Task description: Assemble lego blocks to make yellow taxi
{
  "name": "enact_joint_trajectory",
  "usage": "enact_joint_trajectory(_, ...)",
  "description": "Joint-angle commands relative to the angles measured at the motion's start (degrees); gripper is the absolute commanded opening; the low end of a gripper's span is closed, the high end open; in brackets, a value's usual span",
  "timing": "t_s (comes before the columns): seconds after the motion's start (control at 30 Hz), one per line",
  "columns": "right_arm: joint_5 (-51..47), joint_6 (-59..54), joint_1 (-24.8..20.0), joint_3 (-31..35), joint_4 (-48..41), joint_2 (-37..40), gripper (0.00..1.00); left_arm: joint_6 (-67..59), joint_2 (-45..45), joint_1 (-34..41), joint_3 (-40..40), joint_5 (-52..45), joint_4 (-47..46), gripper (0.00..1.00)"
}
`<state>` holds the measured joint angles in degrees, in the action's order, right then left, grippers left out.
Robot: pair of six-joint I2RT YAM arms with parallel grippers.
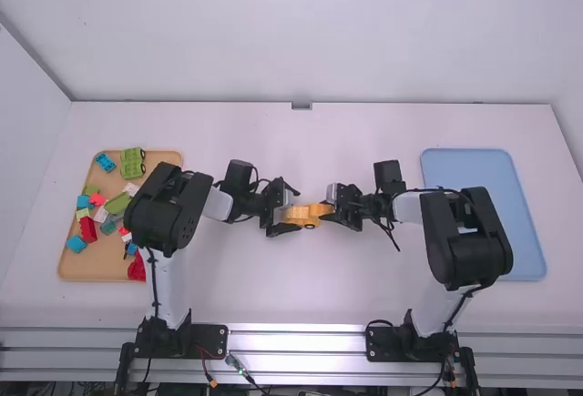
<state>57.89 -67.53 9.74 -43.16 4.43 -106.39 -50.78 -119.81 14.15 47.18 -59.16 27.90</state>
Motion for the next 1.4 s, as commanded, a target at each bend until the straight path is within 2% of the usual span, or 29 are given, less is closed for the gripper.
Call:
enact_joint_trajectory(0.0,0.5,0.0,0.9,-1.8,-0.8,0.9,0.11,-0.2,-3.5,0.0,2.2,-5.2,-0.8,0.99)
enact_joint_trajectory(0.2,0.9,0.0,2.8,-1.9,-0.6,0.8,0.08,-0.7,-5.8,0.0,4.2,-7.6,-2.2,0.99)
enact_joint_trajectory(0.3,1.3,0.0,3.4,-1.9,-0.3,0.8,0.08,-0.7,-5.8,0.2,3.5,-7.2,-1.1,0.91)
enact_joint_trajectory(0.37,0.8,0.0,4.4,-1.9,0.3,0.8,0.07,-0.7,-5.8,0.2,2.5,-7.2,0.2,0.81)
enact_joint_trajectory(0.47,0.6,2.1,4.9,-1.9,2.0,0.3,0.06,-0.7,-5.8,0.2,1.5,-6.9,1.3,0.76)
enact_joint_trajectory(0.5,0.9,3.6,5.1,-1.9,3.4,-0.3,0.05,-0.7,-5.8,0.3,1.1,-6.3,1.5,0.70)
enact_joint_trajectory(0.63,1.8,6.5,5.0,-1.9,7.5,-2.9,0.06,-0.7,-5.8,0.3,0.3,-5.8,1.5,0.65)
enact_joint_trajectory(0.8,1.7,7.6,5.0,-2.0,7.7,-3.5,0.05,-0.6,-5.8,0.3,0.3,-5.8,1.6,0.55)
enact_joint_trajectory(0.97,2.5,6.3,4.9,-2.0,7.3,-4.2,0.03,-0.7,-5.8,0.3,0.9,-5.8,1.1,0.51)
enact_joint_trajectory(1.03,2.8,5.8,5.0,-2.0,7.2,-4.6,0.01,-0.7,-5.8,0.3,0.9,-6.0,1.2,0.46)
enact_joint_trajectory(1.13,3.5,6.1,5.0,-2.6,6.7,-5.1,0.00,-0.7,-5.8,0.3,0.8,-5.7,1.1,0.45)
enact_joint_trajectory(1.2,3.8,6.0,5.0,-3.5,6.0,-5.9,0.00,-0.7,-5.8,0.3,0.7,-5.8,1.1,0.50)
enact_joint_trajectory(1.37,3.8,5.9,5.8,-7.6,1.0,-8.4,0.00,-0.6,-5.8,0.3,0.8,-5.7,1.1,0.50)
